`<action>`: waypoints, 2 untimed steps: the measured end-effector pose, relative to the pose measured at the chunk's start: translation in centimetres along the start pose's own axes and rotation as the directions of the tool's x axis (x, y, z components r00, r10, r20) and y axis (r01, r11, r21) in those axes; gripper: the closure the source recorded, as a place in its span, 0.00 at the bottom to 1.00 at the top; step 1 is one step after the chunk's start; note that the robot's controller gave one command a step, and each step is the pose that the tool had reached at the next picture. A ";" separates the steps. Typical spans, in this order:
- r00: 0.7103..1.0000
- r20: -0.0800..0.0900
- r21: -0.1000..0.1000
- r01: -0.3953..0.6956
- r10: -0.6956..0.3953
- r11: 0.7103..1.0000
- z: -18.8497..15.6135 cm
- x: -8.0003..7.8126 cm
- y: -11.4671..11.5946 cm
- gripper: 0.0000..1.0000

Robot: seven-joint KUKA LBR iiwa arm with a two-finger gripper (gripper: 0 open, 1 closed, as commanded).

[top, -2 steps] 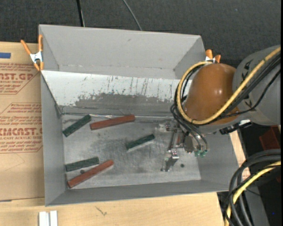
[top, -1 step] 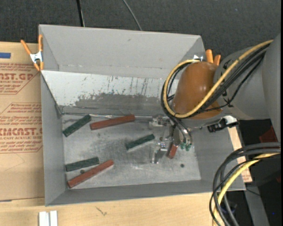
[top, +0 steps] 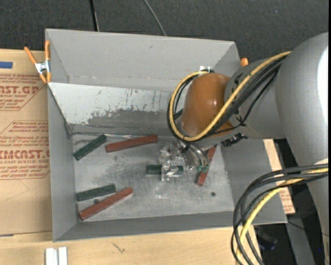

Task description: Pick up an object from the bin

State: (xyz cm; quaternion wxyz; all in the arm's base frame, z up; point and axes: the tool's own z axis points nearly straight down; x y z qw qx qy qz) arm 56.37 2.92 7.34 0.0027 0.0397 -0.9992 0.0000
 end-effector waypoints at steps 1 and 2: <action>1.000 0.001 0.000 0.000 0.000 1.000 0.0 0.0 0.0 1.00; 0.999 0.009 0.001 0.050 -0.050 0.999 -13.1 -2.6 0.3 1.00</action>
Offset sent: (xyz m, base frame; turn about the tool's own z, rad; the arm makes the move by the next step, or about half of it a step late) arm 0.0261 0.0040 0.1305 -0.0495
